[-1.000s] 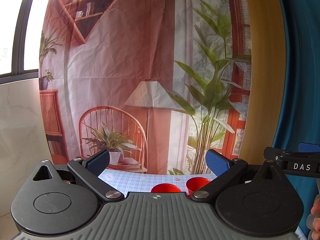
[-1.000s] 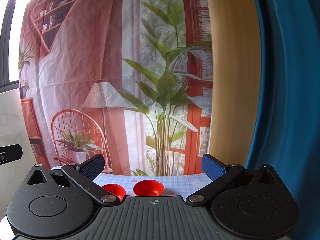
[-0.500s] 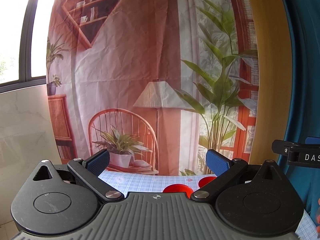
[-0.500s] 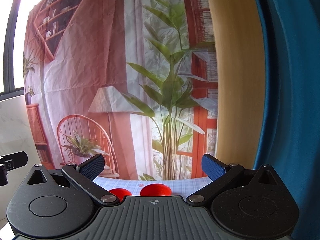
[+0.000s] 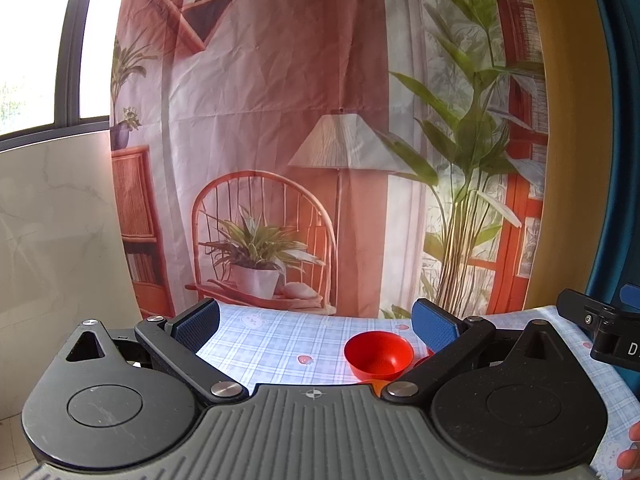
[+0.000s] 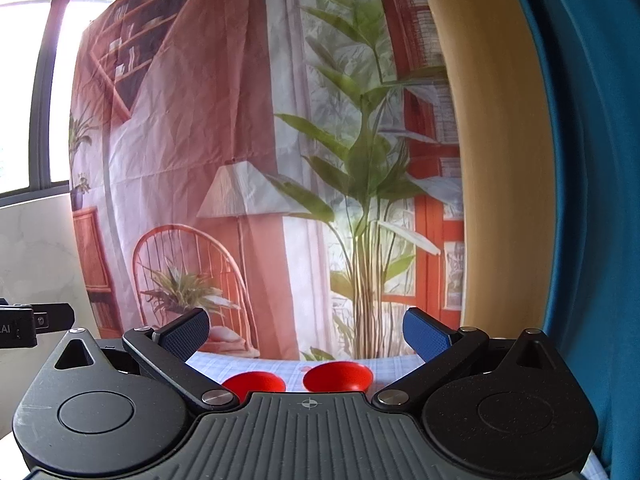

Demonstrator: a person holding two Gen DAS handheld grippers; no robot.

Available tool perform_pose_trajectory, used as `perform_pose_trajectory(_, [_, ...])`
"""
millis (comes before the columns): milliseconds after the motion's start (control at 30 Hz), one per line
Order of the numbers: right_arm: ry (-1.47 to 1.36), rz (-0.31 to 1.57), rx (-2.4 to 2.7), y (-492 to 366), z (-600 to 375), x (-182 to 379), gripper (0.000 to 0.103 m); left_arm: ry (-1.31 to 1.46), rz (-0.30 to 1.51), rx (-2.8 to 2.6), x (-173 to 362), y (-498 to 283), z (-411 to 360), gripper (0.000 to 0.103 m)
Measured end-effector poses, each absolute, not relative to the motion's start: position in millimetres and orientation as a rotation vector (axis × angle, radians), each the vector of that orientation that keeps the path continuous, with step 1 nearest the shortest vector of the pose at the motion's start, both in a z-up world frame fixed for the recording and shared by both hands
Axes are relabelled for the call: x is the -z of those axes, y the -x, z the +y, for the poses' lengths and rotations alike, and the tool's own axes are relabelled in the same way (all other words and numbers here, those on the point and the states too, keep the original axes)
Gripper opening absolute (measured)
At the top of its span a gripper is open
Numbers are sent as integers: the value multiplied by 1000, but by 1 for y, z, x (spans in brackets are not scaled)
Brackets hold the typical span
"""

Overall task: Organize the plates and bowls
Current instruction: 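Lower the left gripper toward the rim of the larger green plate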

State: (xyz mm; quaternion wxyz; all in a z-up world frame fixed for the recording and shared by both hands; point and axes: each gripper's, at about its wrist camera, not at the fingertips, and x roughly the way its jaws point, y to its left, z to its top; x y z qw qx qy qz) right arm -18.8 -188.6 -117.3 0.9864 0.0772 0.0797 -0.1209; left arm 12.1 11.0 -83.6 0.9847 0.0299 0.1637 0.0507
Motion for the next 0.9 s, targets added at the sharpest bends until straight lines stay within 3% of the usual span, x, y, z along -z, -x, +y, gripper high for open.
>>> perform_pose_trajectory(733, [-179, 402, 200, 6, -173, 236, 102, -37, 645, -10, 202, -30, 27, 101])
perform_pose_trajectory(900, [-187, 454, 163, 5, -170, 249, 91, 36, 739, 34, 226, -37, 33, 86])
